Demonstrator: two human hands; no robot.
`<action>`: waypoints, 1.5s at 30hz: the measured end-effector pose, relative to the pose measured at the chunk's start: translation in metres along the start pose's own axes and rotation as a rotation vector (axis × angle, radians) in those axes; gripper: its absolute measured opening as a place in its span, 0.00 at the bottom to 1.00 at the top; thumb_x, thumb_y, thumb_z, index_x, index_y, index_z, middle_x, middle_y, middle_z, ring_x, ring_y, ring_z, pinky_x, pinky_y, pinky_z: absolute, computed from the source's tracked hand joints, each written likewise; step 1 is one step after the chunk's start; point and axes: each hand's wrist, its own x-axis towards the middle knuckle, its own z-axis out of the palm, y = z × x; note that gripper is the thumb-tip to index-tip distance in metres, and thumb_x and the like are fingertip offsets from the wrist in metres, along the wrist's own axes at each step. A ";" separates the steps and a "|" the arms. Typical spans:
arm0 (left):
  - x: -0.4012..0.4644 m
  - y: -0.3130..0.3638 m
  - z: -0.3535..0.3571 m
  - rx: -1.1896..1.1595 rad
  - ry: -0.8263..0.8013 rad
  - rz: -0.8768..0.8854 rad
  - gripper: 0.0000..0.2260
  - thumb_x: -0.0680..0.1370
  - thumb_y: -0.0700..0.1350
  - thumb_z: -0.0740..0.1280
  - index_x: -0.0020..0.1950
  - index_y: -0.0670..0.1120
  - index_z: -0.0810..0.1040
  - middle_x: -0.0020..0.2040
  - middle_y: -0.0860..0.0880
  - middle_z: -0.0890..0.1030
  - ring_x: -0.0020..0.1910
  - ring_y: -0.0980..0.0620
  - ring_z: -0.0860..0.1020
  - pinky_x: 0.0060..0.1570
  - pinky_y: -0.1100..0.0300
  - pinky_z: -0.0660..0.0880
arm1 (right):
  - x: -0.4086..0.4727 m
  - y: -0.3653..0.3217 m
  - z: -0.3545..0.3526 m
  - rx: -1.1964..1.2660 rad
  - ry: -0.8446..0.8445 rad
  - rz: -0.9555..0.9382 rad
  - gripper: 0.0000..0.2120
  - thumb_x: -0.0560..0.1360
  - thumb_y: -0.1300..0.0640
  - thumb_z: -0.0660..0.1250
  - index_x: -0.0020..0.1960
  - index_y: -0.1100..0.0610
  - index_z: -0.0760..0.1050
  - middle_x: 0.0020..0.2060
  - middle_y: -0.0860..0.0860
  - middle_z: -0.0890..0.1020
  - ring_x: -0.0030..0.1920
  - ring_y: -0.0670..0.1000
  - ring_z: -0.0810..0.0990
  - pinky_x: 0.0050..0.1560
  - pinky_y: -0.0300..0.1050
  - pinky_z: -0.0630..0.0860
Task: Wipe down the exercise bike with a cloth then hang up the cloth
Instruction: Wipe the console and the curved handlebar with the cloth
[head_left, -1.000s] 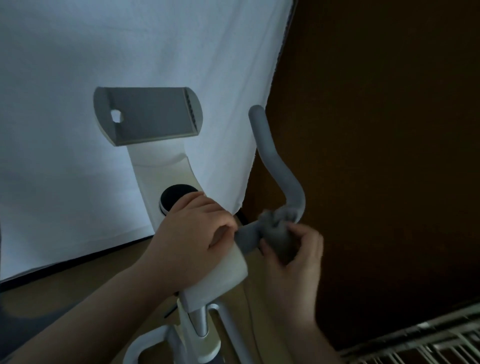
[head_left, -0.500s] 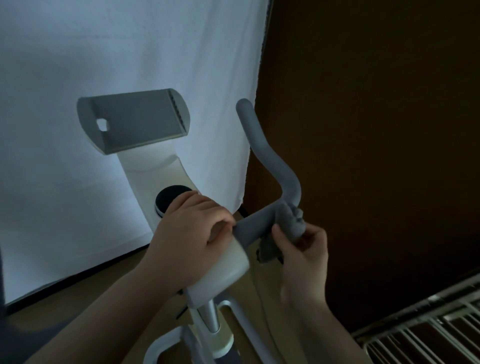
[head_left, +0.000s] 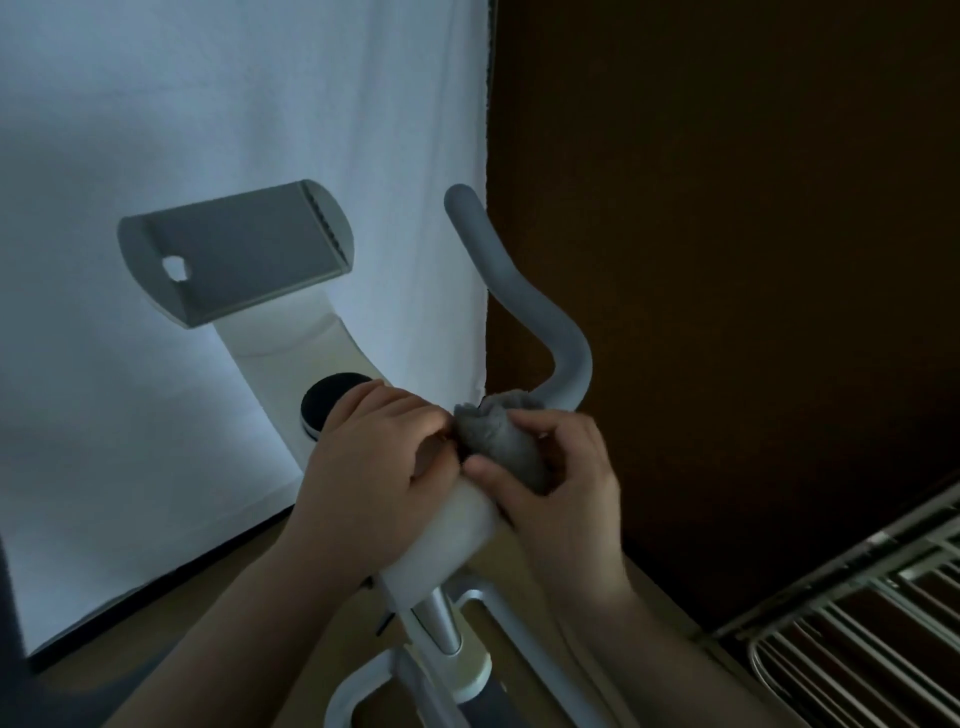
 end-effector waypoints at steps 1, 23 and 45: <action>0.000 0.000 0.000 -0.005 0.005 0.008 0.12 0.74 0.52 0.57 0.41 0.51 0.80 0.38 0.57 0.79 0.41 0.56 0.74 0.52 0.57 0.68 | 0.008 0.003 -0.005 -0.025 0.021 -0.035 0.19 0.63 0.44 0.75 0.52 0.41 0.73 0.54 0.45 0.75 0.53 0.36 0.74 0.48 0.27 0.73; 0.001 -0.003 0.001 -0.005 0.025 0.015 0.12 0.75 0.51 0.58 0.42 0.52 0.80 0.38 0.58 0.80 0.41 0.57 0.76 0.55 0.58 0.68 | 0.039 0.025 -0.019 -0.400 -0.007 -0.162 0.25 0.73 0.43 0.67 0.68 0.45 0.68 0.64 0.46 0.66 0.62 0.45 0.68 0.59 0.41 0.75; -0.001 -0.003 0.001 -0.016 0.009 -0.012 0.12 0.74 0.52 0.58 0.42 0.53 0.80 0.40 0.58 0.80 0.42 0.58 0.76 0.55 0.58 0.67 | 0.035 0.028 -0.012 -0.340 0.078 -0.097 0.23 0.75 0.53 0.68 0.69 0.49 0.69 0.65 0.46 0.67 0.64 0.45 0.68 0.61 0.37 0.71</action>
